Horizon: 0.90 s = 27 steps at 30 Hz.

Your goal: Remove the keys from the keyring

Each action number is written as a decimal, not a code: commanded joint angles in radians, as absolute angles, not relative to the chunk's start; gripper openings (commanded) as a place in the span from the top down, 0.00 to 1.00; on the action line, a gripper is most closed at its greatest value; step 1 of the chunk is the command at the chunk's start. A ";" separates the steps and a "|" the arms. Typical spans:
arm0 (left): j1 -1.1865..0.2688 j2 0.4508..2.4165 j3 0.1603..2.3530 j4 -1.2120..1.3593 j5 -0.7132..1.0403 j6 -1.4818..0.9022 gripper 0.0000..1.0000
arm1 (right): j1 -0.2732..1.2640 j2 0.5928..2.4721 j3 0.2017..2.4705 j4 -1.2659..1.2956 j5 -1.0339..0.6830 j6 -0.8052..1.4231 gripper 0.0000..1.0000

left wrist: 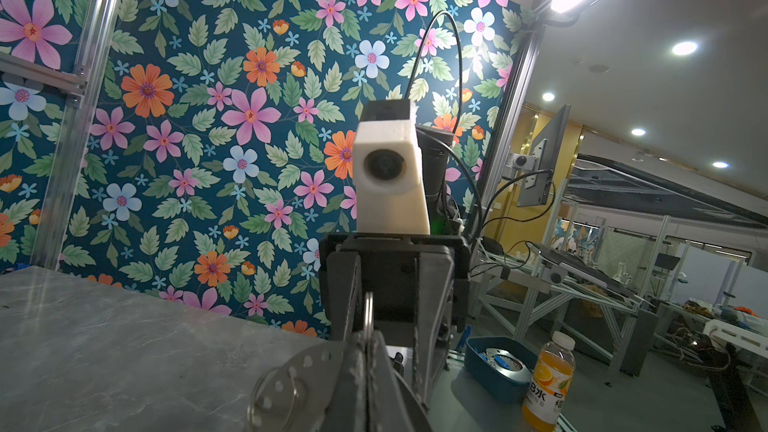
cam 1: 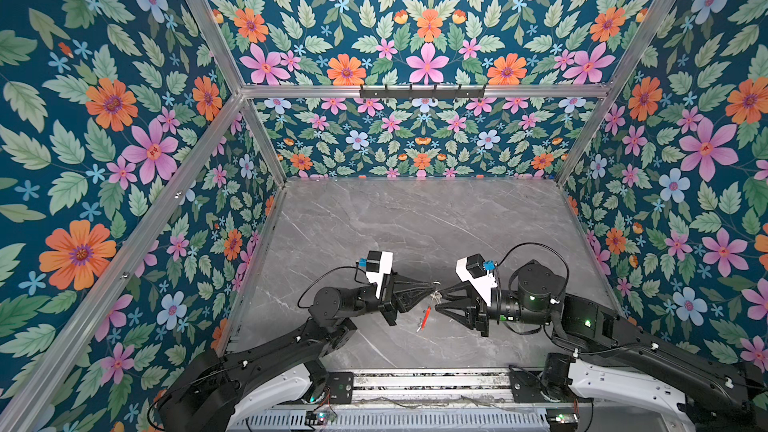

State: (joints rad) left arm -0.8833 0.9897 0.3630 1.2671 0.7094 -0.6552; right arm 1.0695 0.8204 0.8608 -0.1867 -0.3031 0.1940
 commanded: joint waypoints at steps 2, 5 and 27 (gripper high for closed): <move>-0.882 0.986 0.362 1.327 0.723 -0.664 1.00 | 1.069 0.834 0.867 -0.145 -0.291 0.179 0.63; -0.884 0.988 0.362 1.331 0.723 -0.666 1.00 | 1.069 0.844 0.868 -0.131 -0.292 0.182 0.69; -0.884 0.921 0.347 1.247 0.688 -0.618 1.00 | 1.069 0.829 0.876 -0.182 -0.264 0.213 1.00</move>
